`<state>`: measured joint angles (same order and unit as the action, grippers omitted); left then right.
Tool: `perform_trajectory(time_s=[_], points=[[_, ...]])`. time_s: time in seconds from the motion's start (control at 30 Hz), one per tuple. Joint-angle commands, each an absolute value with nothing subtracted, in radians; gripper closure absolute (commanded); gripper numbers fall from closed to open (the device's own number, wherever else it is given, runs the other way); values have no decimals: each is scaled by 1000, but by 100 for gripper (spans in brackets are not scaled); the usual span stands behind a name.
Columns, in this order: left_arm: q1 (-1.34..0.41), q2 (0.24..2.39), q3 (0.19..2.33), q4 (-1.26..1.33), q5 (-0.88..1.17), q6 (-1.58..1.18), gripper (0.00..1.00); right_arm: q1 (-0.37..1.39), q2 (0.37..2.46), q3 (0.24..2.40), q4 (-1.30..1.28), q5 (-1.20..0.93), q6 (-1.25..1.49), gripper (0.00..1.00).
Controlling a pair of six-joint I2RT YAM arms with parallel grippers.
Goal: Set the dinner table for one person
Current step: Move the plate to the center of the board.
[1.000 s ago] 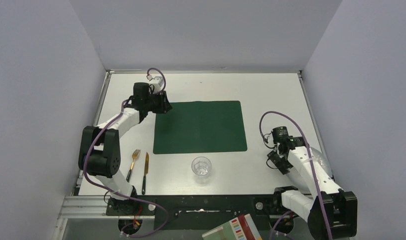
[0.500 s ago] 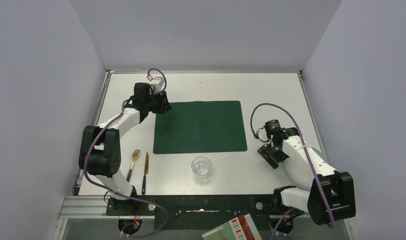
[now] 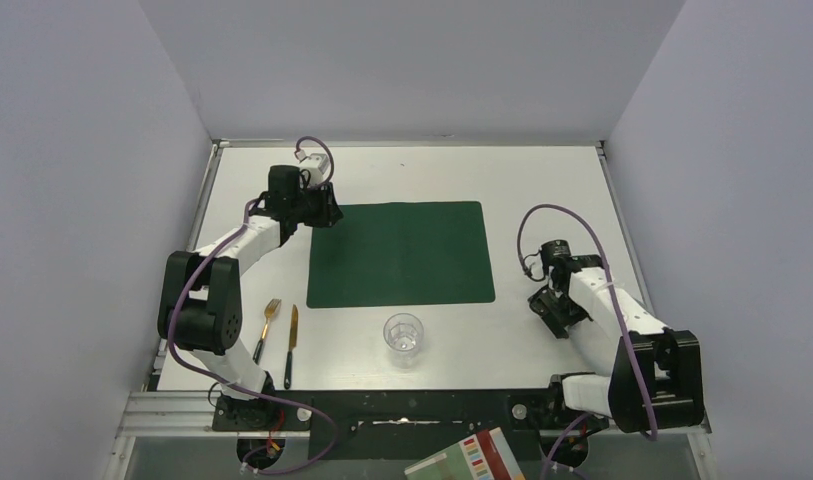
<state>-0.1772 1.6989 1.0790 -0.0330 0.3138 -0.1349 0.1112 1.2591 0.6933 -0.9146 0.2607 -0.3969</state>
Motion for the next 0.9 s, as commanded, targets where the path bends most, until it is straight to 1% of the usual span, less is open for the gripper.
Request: perform_trajectory(time_s=[0.0, 0.1, 0.17, 0.2, 0.23, 0.27, 0.3, 0.37, 0.43, 0.57, 0.8, 0.87], points=[[-180, 1668, 1105, 13, 314, -117, 69, 55, 1240, 709, -959, 246, -412, 36], [-180, 1674, 1112, 7, 318, -118, 70, 31, 1258, 700, -976, 221, -437, 37], [-181, 1675, 1113, 5, 318, -118, 70, 10, 1269, 711, -989, 193, -465, 45], [-180, 1674, 1113, 5, 316, -117, 70, 6, 1273, 716, -994, 181, -473, 51], [-181, 1673, 1114, 3, 315, -116, 70, 6, 1276, 722, -996, 171, -482, 61], [-181, 1671, 1113, 3, 315, -114, 70, 6, 1282, 733, -1000, 161, -488, 74], [-180, 1671, 1112, 3, 314, -112, 70, 6, 1289, 741, -1004, 154, -492, 82], [-181, 1668, 1111, 3, 312, -108, 69, 6, 1304, 762, -1010, 143, -496, 90], [-180, 1666, 1111, 3, 309, -105, 70, 6, 1313, 781, -1014, 127, -503, 93], [-181, 1661, 1109, 2, 302, -100, 70, 15, 1324, 819, -1022, 83, -514, 95], [-181, 1669, 1117, -4, 301, -98, 70, 148, 1367, 885, -1030, 9, -472, 95], [-181, 1668, 1116, -5, 301, -98, 70, 164, 1390, 908, -1013, 30, -455, 92]])
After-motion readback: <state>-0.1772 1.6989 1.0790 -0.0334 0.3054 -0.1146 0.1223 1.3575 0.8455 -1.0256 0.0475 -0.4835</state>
